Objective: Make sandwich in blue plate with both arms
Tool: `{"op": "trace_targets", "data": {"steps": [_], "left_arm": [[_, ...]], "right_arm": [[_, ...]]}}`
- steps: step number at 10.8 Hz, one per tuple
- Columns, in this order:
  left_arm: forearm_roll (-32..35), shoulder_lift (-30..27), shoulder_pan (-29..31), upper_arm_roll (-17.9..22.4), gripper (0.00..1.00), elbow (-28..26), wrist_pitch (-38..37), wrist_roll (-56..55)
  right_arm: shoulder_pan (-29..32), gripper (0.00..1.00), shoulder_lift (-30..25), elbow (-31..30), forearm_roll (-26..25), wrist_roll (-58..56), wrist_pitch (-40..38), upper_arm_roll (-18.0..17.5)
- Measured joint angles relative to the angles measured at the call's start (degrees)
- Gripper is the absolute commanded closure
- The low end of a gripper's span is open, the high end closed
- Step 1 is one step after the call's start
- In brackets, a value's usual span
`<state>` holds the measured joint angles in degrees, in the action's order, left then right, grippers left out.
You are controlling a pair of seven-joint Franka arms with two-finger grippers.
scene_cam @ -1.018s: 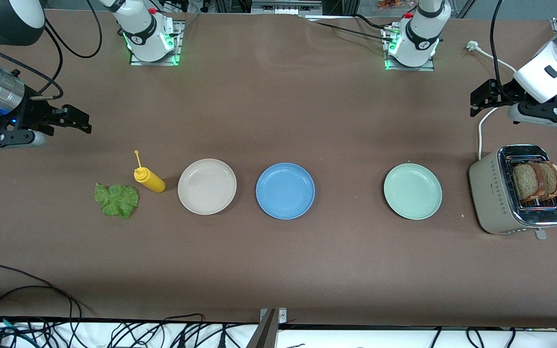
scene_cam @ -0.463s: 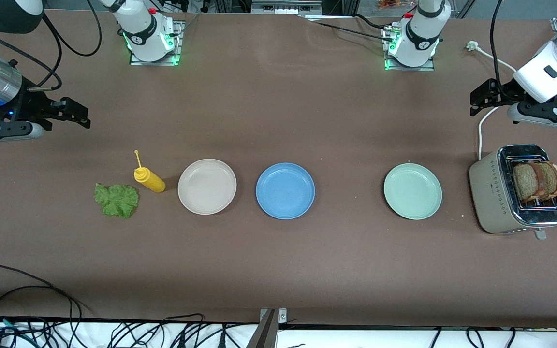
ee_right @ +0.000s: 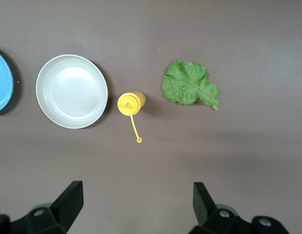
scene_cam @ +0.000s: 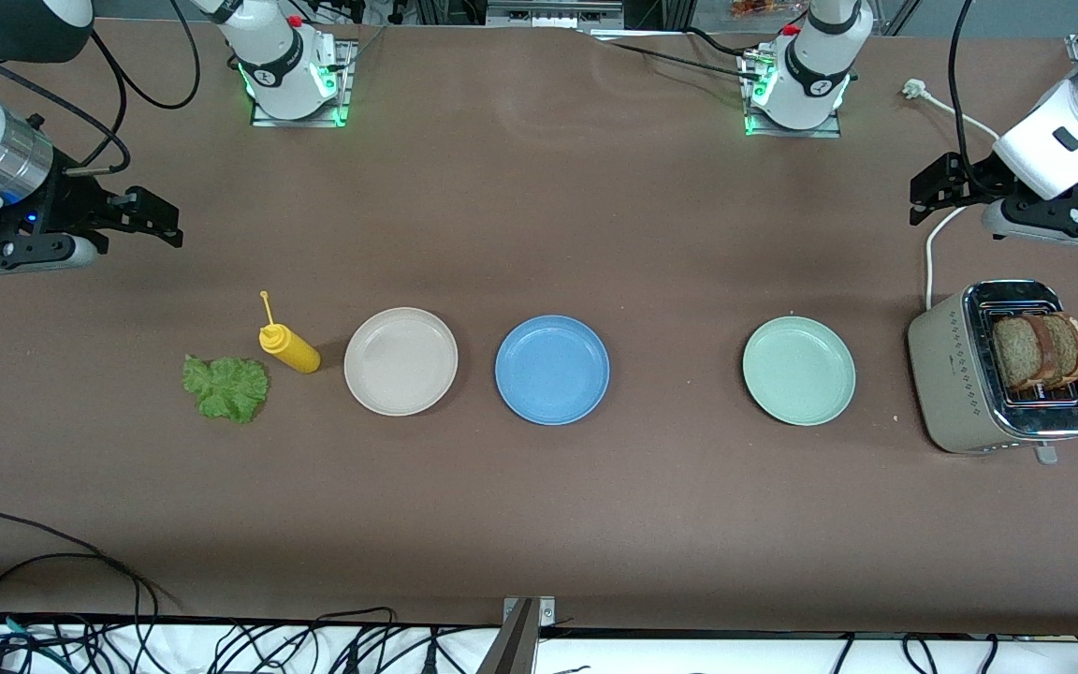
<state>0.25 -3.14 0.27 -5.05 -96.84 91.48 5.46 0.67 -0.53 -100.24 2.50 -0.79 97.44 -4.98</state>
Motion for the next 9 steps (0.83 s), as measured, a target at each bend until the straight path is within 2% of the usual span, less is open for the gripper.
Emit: {"op": "trace_targets", "data": {"steps": [9], "left_arm": [[0.0, 0.0, 0.0, 0.0, 0.00, 0.0, -0.1, 0.0]], "right_arm": [[0.0, 0.00, -0.5, 0.0, 0.0, 0.0, 0.0, -0.7]]}}
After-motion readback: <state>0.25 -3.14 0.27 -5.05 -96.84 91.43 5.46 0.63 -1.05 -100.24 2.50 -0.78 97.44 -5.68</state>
